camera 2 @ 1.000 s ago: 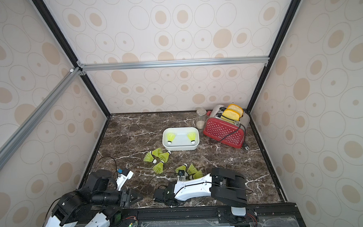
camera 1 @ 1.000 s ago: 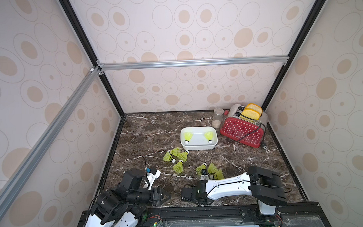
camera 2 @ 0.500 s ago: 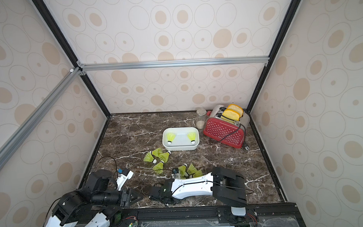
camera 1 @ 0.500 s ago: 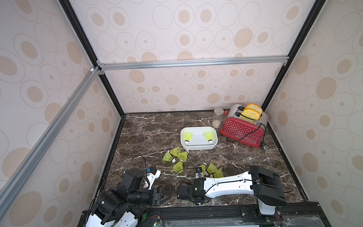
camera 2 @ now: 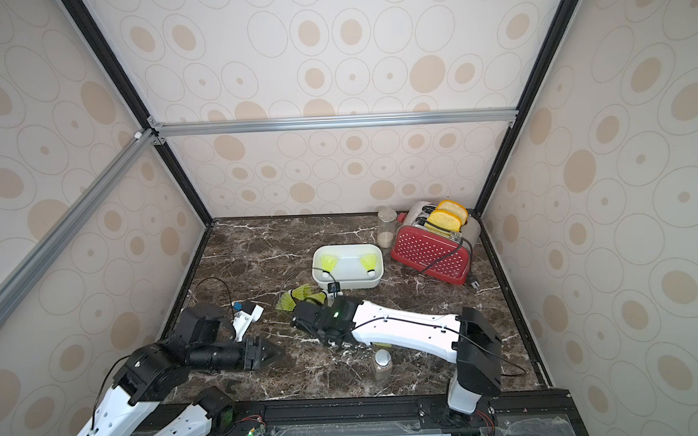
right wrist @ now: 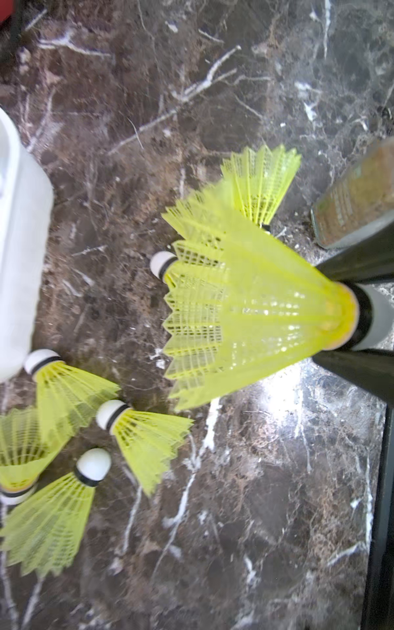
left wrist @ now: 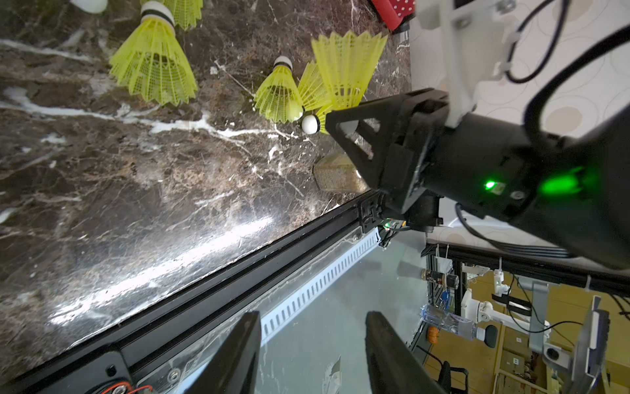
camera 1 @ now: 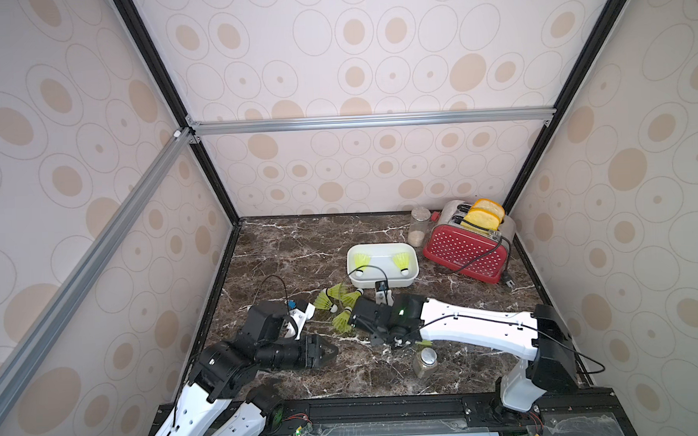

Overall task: Put the shuttlecocks into the storage box
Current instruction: Pick up the shuttlecock at the center of the board, then place the shuttlecock in the storage box.

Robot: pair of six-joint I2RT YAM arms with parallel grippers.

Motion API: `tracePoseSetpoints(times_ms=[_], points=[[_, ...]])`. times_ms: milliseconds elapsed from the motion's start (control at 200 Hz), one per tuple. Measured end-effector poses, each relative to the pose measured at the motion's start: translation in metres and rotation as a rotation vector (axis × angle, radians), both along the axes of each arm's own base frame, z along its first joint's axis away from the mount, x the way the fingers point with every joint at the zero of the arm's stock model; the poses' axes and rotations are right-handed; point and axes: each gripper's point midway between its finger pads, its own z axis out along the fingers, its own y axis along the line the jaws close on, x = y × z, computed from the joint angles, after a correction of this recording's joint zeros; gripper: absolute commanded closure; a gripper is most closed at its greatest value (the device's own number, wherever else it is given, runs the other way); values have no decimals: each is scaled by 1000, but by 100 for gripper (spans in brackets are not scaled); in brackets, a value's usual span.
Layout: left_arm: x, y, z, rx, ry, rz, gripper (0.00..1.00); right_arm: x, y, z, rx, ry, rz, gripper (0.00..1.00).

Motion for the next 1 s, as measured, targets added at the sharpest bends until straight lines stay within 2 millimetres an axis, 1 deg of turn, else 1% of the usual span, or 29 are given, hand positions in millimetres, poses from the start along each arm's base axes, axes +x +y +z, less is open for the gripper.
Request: tracePoseSetpoints(times_ms=[80, 170, 260, 330, 436, 586, 696, 806, 921, 1002], points=[[21, -12, 4, 7, 8, 16, 48, 24, -11, 15, 23, 11, 1, 69], [49, -24, 10, 17, -8, 41, 48, 52, -21, 27, 42, 24, 6, 69], [75, -33, 8, 47, -17, 72, 48, 77, -29, 33, 57, 45, 17, 69], [93, -37, 4, 78, -24, 101, 48, 94, -32, 33, 63, 63, 33, 69], [117, -41, 0, 125, -36, 144, 49, 116, -32, 24, 60, 103, 67, 69], [144, -44, -6, 184, -56, 193, 49, 143, -28, 1, 38, 159, 121, 69], [157, -43, -13, 217, -58, 219, 49, 157, -28, -14, 32, 186, 139, 68], [167, -42, -23, 245, -51, 239, 49, 170, -30, -22, 36, 200, 144, 68], [177, -44, -32, 265, -41, 250, 49, 187, -24, -27, 54, 199, 154, 68], [186, -47, -34, 264, -48, 256, 49, 196, -19, -32, 57, 194, 161, 68]])
